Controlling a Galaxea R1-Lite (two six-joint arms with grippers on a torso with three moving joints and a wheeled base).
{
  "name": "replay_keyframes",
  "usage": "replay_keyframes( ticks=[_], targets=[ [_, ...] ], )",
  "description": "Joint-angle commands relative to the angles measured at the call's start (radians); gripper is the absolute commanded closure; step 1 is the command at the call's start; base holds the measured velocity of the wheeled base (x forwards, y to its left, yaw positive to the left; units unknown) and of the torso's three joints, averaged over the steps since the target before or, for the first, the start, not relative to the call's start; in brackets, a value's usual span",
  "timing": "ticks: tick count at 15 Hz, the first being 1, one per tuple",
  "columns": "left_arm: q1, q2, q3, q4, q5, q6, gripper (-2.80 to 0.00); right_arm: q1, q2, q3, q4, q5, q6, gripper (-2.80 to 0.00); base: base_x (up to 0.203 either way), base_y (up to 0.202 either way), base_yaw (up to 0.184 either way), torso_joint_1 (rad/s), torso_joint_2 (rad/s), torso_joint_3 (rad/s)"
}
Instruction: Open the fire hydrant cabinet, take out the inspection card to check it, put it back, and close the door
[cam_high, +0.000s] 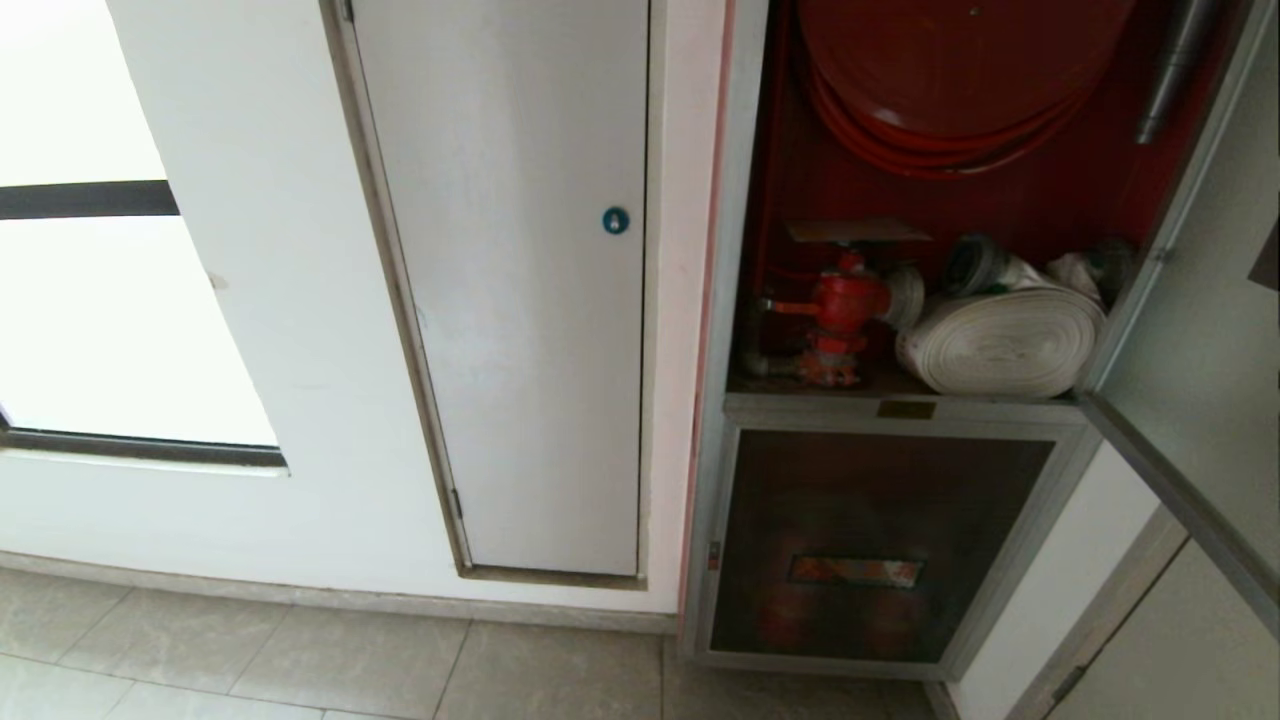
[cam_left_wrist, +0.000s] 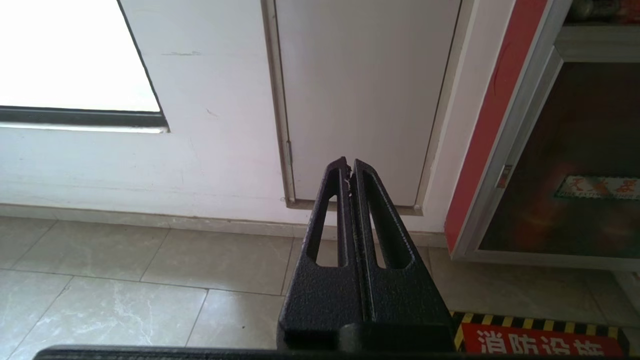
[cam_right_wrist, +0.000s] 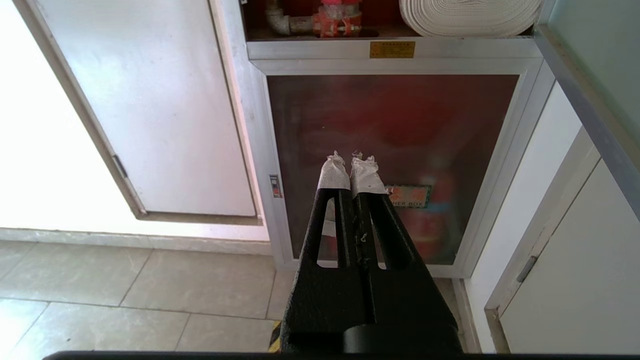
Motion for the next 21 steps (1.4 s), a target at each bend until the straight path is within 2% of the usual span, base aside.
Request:
replay_keyframes(
  ticks=[1,12,21],
  targets=[
    [0.0,0.001,0.0,-0.001,0.0,-0.001,0.0,0.0,0.002,0.005,-0.001,0.0,0.0,0.0,0.0,0.0,0.0,0.0,0.0,0.0],
    [0.0,0.001,0.0,0.0,0.0,0.005,0.0,0.0,0.002,0.005,-0.001,0.0,0.0,0.0,0.0,0.0,0.0,0.0,0.0,0.0],
    [0.0,0.001,0.0,0.0,-0.001,0.009,0.0,0.0,0.002,0.005,-0.001,0.0,0.0,0.0,0.19,0.0,0.0,0.005,0.0,0.0]
  ],
)
